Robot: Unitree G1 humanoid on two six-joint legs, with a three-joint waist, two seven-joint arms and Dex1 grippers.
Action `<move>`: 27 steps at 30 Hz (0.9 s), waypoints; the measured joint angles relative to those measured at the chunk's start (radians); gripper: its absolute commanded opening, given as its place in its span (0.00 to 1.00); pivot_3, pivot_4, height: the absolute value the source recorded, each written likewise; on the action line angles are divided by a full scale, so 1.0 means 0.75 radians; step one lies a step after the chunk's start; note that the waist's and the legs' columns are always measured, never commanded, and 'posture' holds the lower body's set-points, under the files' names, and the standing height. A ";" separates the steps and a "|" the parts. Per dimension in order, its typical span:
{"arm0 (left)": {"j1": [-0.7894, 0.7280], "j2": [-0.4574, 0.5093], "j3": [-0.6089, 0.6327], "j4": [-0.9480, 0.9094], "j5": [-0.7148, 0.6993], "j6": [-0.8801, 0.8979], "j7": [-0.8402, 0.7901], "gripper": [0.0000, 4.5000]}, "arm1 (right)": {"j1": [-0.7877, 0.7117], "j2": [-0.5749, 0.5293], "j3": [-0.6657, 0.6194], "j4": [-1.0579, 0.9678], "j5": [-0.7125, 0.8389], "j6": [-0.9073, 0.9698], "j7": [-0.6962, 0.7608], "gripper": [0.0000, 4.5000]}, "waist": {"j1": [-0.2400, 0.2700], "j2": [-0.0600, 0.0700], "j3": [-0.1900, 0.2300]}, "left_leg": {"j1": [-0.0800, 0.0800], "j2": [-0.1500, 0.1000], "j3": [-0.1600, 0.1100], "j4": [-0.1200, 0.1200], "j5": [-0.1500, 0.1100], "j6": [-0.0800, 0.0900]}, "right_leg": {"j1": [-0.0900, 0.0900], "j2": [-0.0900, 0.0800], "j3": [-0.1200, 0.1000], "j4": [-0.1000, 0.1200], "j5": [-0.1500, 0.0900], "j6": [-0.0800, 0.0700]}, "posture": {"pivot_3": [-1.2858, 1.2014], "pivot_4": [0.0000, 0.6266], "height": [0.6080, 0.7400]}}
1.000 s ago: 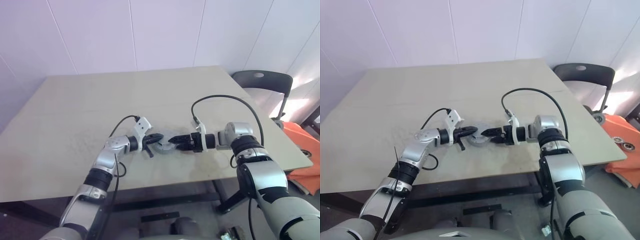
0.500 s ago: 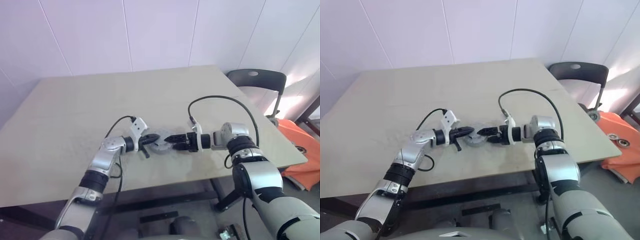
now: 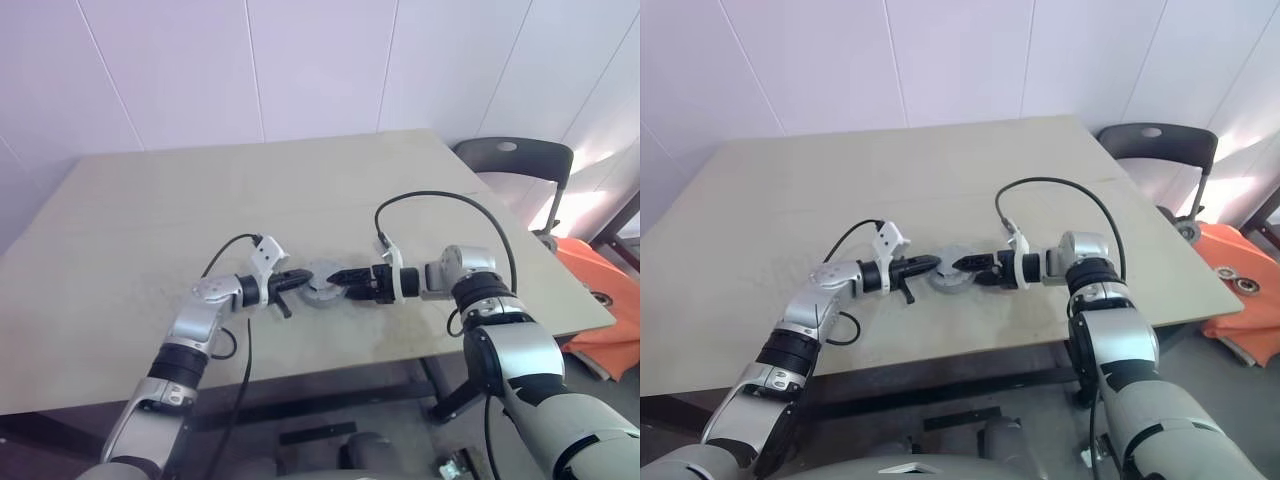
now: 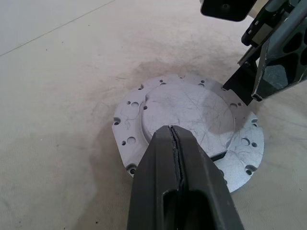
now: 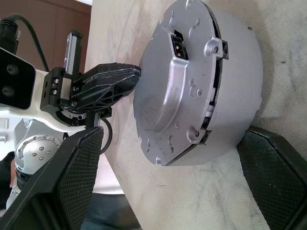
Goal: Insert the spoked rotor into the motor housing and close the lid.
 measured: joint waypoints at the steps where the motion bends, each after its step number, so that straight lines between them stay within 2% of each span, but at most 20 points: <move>1: 0.000 0.000 0.000 0.000 -0.001 0.000 0.000 0.00 | 0.000 0.000 0.000 0.000 0.000 -0.002 0.000 1.00 | 0.000 0.000 0.000 | 0.000 0.000 0.000 0.000 0.000 0.000 | 0.000 0.000 0.000 0.000 0.000 0.000 | 0.52 0.00 1.00; 27: 0.047 0.038 0.023 -0.018 -0.029 0.029 -0.004 0.00 | 0.000 0.000 0.001 0.000 0.000 -0.020 0.001 1.00 | 0.005 0.000 0.000 | -0.001 0.001 0.000 0.001 0.000 0.000 | -0.004 -0.001 0.001 -0.001 0.002 -0.004 | 0.52 0.00 1.00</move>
